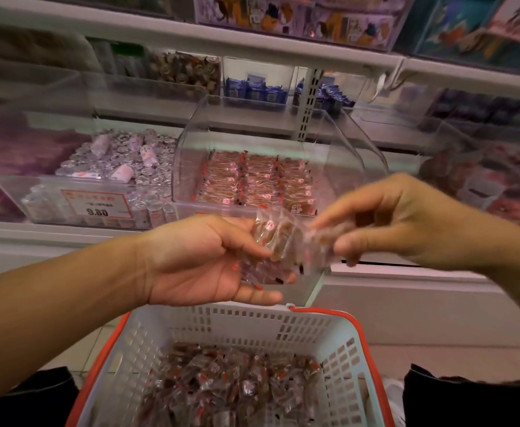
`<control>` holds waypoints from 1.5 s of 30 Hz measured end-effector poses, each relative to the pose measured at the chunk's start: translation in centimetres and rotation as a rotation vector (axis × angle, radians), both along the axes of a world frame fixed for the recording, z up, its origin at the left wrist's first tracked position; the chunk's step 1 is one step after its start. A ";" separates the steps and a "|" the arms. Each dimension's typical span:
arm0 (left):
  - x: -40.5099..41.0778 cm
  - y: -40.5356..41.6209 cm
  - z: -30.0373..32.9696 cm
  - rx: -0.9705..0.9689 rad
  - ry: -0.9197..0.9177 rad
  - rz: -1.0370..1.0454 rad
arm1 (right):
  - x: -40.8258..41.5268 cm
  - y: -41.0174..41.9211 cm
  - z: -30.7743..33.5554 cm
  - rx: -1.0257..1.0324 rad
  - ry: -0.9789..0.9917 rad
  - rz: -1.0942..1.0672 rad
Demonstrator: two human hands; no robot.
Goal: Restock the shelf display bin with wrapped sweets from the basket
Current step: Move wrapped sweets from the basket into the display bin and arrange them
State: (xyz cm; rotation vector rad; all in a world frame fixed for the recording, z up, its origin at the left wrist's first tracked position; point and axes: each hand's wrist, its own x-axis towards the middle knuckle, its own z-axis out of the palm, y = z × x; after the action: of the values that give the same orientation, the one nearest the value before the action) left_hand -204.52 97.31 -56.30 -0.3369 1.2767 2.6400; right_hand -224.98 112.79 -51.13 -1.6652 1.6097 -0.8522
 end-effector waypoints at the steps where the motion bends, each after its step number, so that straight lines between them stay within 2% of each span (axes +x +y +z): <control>1: 0.0 0.0 0.0 -0.008 0.007 0.006 | 0.2 0.2 -0.5 0.017 -0.001 -0.023; 3: -0.1 0.3 -0.1 -0.034 0.018 0.001 | 0.8 0.1 -1.4 -0.041 -0.011 -0.129; 6: -0.3 0.7 -0.3 -0.004 0.010 0.015 | 1.8 -0.6 -1.7 -0.150 0.077 -0.230; 11: -0.3 1.1 -0.3 0.066 0.023 0.038 | 3.5 -1.1 -2.2 -0.154 0.210 -0.232; 13: -0.2 0.9 -0.4 0.068 0.032 0.094 | 3.8 -1.2 -2.5 -0.135 0.202 -0.235; 17: 0.0 0.7 -0.6 0.015 0.033 0.179 | 4.4 -1.5 -3.4 -0.165 0.068 -0.243; 27: -0.4 1.0 -0.8 -0.094 0.105 0.171 | 4.1 -1.7 -3.8 -0.301 0.103 -0.321; 30: 0.0 0.8 -0.6 -0.277 0.144 0.042 | 3.5 -1.4 -3.5 -0.264 0.145 -0.325; 33: 0.2 0.7 -0.5 -0.614 0.118 -0.014 | 3.8 -1.0 -3.5 -0.189 0.238 -0.178; 35: -0.1 1.0 -0.2 -0.724 0.083 -0.001 | 4.3 -1.0 -3.4 -0.193 0.266 -0.088; 37: -0.5 1.2 -0.3 -0.770 0.055 0.061 | 4.4 -0.9 -3.1 -0.230 0.307 -0.074; 41: -1.5 1.4 -0.3 -0.796 0.016 0.210 | 4.6 -0.8 -1.8 -0.219 0.597 -0.097; 43: -1.9 1.0 0.3 -0.776 0.059 0.264 | 4.1 -1.0 -0.6 -0.169 0.598 -0.131; 45: -2.2 -0.2 1.1 -0.835 0.125 0.422 | 2.4 -1.7 1.4 -0.228 0.560 -0.264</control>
State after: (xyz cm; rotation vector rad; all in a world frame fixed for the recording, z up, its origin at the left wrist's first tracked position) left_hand -206.69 97.11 -55.15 -0.6117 2.5565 2.2792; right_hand -222.62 111.10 -49.77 -2.0024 2.2176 -0.7547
